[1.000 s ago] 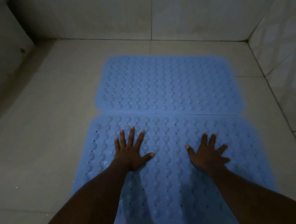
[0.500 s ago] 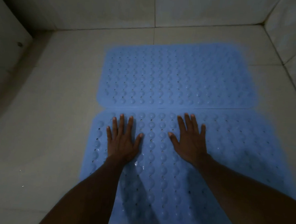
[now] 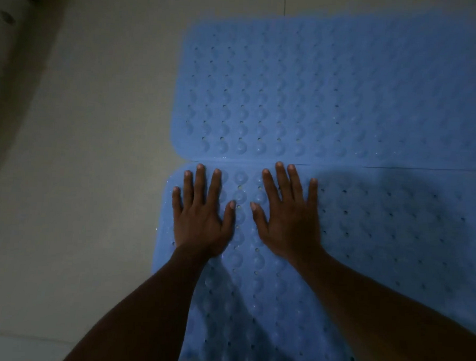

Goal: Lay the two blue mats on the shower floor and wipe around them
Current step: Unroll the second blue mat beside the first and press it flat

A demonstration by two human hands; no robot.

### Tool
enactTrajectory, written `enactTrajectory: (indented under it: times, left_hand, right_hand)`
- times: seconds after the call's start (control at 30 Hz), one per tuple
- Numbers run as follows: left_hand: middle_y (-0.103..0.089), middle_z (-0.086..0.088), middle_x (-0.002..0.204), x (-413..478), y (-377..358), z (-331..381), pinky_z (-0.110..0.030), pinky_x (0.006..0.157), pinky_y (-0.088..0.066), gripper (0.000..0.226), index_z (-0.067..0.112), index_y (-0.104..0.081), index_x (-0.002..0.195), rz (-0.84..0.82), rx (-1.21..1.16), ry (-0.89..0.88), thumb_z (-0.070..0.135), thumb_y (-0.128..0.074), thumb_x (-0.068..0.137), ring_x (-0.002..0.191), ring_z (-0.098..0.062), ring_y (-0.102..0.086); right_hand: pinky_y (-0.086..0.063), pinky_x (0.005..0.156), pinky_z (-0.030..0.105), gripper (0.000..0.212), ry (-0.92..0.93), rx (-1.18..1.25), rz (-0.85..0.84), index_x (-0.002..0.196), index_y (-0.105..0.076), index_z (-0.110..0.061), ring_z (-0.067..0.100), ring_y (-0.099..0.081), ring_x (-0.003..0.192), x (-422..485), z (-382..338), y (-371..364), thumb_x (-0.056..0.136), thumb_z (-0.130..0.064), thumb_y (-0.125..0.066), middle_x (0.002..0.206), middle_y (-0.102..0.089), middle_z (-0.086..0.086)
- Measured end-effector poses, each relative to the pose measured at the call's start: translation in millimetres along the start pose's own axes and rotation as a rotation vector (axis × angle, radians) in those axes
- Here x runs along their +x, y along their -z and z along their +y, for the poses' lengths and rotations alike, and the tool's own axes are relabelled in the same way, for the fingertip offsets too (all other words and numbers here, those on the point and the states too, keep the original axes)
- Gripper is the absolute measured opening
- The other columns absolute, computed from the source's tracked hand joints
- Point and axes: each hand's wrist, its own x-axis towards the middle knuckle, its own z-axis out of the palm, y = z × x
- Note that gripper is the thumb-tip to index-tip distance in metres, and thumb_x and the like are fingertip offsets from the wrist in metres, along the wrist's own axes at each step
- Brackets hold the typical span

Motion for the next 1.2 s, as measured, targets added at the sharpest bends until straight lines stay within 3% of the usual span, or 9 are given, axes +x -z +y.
enactTrajectory:
  times: [0.37, 0.6, 0.83, 0.97, 1.2]
  left_hand:
    - [0.018, -0.005, 0.17, 4, 4, -2, -0.056, 0.125, -0.001, 0.08, 0.028, 0.007, 0.162, -0.042, 0.011, -0.006, 0.062, -0.029, 0.099, 0.155, -0.027, 0.019]
    - [0.018, -0.005, 0.17, 6, 4, -3, -0.056, 0.125, 0.0, 0.08, 0.029, 0.009, 0.162, -0.036, 0.013, -0.008, 0.062, -0.027, 0.099, 0.155, -0.026, 0.019]
    - [0.015, -0.003, 0.17, 5, 2, -2, -0.054, 0.126, 0.002, 0.077, 0.031, 0.007, 0.162, 0.0, 0.014, -0.005, 0.064, -0.02, 0.099, 0.156, -0.026, 0.018]
    - [0.023, -0.002, 0.168, 5, 3, 0, -0.054, 0.125, 0.007, 0.074, 0.033, 0.016, 0.16, -0.039, 0.013, 0.015, 0.065, -0.012, 0.099, 0.153, -0.025, 0.025]
    - [0.022, -0.003, 0.168, -8, 20, 41, -0.051, 0.123, 0.016, 0.076, 0.034, 0.013, 0.16, -0.037, -0.013, -0.019, 0.066, 0.001, 0.092, 0.153, -0.027, 0.025]
  right_hand:
    - [-0.008, 0.119, 0.063, 0.073, -0.028, -0.021, -0.103, 0.159, -0.017, -0.021, 0.029, -0.001, 0.155, 7, -2, 7, 0.097, -0.057, -0.03, 0.168, -0.006, 0.007]
    - [-0.008, 0.119, 0.062, 0.072, -0.027, -0.007, -0.053, 0.158, -0.02, -0.021, 0.028, -0.004, 0.155, 7, -3, 5, 0.096, -0.056, -0.033, 0.168, -0.009, 0.007]
    - [-0.009, 0.119, 0.061, 0.071, -0.021, -0.005, -0.005, 0.158, -0.021, -0.023, 0.026, -0.005, 0.155, 4, -1, -1, 0.097, -0.058, -0.029, 0.167, -0.012, 0.005]
    - [-0.008, 0.12, 0.06, 0.07, -0.011, 0.034, -0.005, 0.158, -0.02, -0.025, 0.023, -0.004, 0.155, 4, 2, -4, 0.098, -0.06, -0.025, 0.168, -0.01, 0.003]
    - [-0.018, 0.119, 0.06, 0.066, -0.066, 0.075, 0.071, 0.153, -0.035, -0.022, 0.026, -0.02, 0.152, -21, 42, 15, 0.098, -0.057, -0.028, 0.163, -0.028, 0.007]
